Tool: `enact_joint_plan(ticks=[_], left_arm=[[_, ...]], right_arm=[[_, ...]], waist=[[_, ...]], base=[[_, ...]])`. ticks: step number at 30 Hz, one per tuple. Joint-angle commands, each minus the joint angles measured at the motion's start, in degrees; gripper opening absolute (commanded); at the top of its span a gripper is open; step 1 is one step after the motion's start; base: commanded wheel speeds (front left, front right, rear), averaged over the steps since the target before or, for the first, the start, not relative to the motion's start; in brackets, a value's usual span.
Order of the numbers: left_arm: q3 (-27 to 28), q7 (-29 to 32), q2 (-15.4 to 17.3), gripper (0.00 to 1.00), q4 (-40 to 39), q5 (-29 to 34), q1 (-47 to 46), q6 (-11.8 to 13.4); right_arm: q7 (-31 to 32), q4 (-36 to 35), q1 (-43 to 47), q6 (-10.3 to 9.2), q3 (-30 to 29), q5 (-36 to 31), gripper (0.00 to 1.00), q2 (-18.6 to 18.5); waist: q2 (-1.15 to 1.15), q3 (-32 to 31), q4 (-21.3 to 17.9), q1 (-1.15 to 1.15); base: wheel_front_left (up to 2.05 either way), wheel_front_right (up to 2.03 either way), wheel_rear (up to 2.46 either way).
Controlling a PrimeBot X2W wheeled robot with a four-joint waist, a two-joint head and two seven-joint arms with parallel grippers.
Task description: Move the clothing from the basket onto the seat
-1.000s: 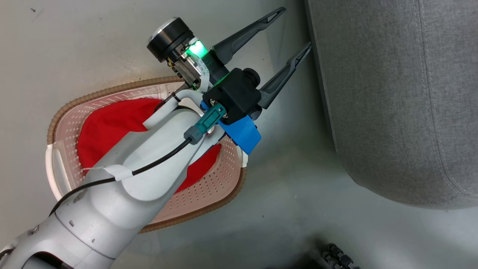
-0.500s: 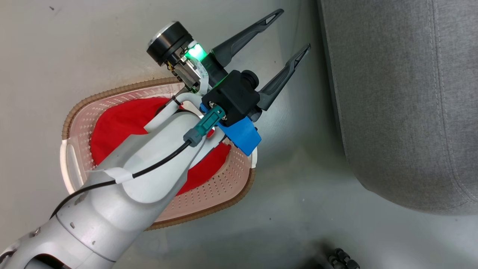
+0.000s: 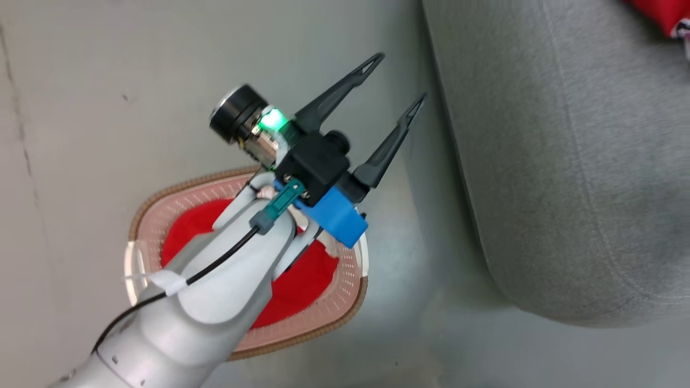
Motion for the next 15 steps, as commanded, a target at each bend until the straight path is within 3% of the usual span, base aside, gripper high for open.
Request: enact_joint_plan(ticks=[1, 15], left_arm=[[1.44, -0.22, 0.12, 1.0, -0.52, -0.5, 2.66, 0.46], [15.93, -0.21, -0.49, 1.0, -4.1, -1.63, 19.98, 1.88]], right_arm=[[-0.03, -2.53, 3.04, 0.03, 1.36, -0.48, 1.0, 0.84], [-0.03, -18.16, 22.29, 0.02, 11.76, -0.98, 1.0, 5.03]], waist=[[0.0, -5.67, -0.01, 0.0], [0.0, -21.46, 5.42, 0.0]], base=[[0.0, 0.0, 0.0], [0.0, 0.0, 0.0]])
